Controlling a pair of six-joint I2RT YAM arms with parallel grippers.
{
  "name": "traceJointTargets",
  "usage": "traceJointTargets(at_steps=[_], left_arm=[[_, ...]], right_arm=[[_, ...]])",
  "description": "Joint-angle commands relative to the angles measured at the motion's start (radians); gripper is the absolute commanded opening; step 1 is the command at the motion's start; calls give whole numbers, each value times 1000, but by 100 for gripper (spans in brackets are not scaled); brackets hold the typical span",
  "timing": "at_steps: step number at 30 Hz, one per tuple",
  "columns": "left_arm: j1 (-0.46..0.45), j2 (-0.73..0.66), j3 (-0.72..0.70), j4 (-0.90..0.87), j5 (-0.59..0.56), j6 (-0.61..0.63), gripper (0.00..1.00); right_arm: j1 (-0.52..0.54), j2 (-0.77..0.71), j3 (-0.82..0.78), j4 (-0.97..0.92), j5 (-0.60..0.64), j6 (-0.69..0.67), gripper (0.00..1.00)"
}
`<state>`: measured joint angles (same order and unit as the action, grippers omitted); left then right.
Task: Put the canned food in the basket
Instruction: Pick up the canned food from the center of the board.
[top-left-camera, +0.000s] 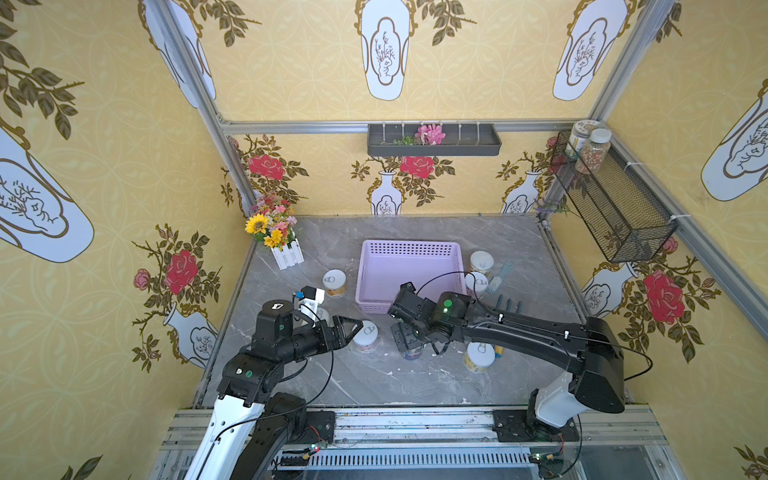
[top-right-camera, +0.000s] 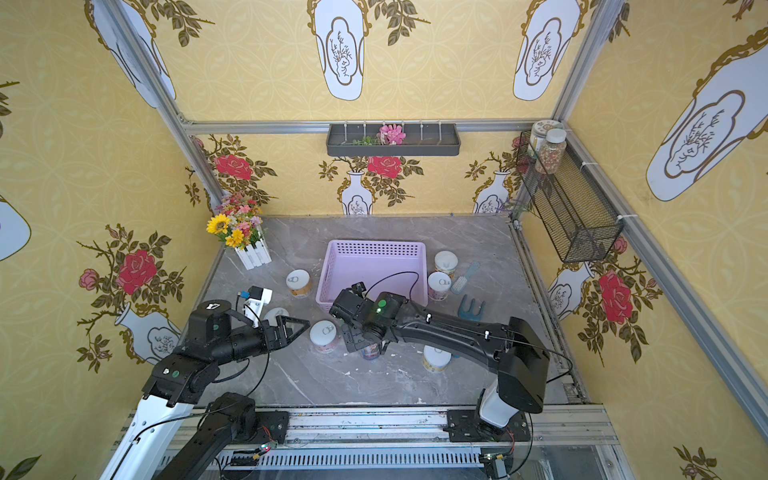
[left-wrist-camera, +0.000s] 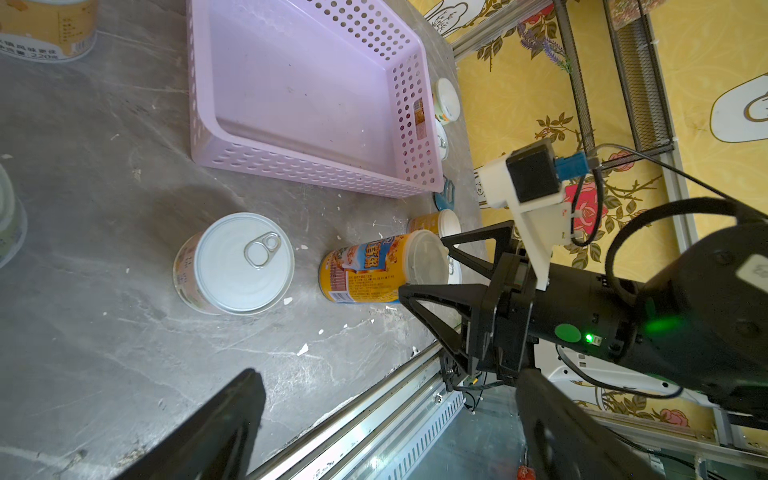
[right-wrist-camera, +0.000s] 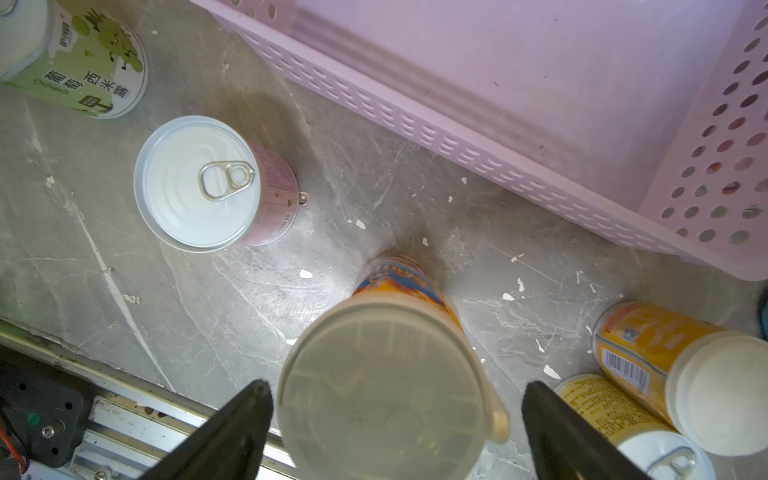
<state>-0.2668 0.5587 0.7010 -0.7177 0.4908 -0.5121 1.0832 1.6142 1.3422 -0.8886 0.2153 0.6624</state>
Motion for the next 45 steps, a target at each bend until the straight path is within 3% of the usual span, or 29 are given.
traceJointTargets(at_steps=[1,4,11,21,31,45], left_arm=[[1,2,-2,-2,8,15,100],[1,4,-6,-1,16,14,100],[1,11,-5,0,27,21,100],[1,19,-14,10,63,30,100],[1,24,-18,11,67,29,100],[1,23,-18,9,55,25,100]], right_arm=[[-13,13,13,2,-22,-21,97],[-24,22,24,5,-41,-55,97],[-98,-3,30,14,-190,-313,97],[-106,41,98,-105,-273,-521,99],[-110,97,135,-152,-310,-590,96],[-109,124,148,-142,-269,-593,77]])
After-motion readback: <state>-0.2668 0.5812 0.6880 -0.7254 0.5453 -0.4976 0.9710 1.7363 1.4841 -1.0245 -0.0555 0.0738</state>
